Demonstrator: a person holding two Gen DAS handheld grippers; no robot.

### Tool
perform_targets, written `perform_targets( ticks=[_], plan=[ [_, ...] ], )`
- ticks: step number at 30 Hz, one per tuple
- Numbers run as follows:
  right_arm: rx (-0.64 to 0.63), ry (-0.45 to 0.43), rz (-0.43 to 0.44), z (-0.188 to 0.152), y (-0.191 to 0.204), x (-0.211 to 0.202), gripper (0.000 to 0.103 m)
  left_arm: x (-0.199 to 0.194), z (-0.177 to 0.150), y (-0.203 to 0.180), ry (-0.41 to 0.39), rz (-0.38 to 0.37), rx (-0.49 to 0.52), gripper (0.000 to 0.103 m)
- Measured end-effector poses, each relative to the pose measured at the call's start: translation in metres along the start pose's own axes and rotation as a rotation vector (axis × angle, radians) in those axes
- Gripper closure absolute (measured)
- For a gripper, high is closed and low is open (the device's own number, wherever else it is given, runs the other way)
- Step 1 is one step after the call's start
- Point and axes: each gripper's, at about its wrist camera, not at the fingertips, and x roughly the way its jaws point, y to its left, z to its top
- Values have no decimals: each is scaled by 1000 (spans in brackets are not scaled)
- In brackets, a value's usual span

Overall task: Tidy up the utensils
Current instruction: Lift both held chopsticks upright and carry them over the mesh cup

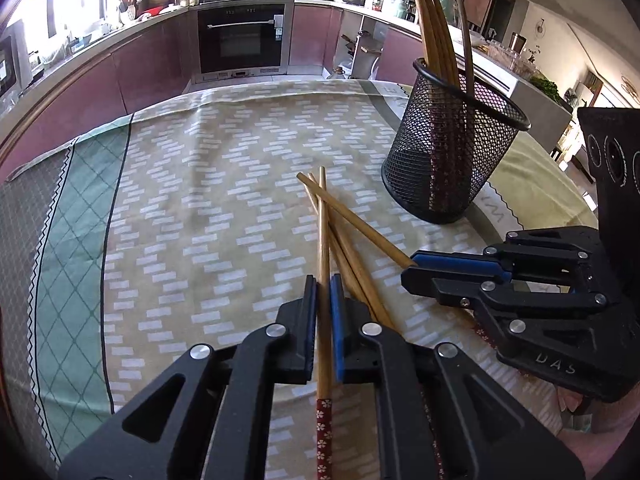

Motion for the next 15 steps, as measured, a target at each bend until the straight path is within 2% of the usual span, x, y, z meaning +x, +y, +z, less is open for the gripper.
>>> perform_targets(
  ticks=[15],
  plan=[
    [3,-141,37,-1,-3,-53,97,-40,8,-4,-94,-64,-5,95]
  ],
)
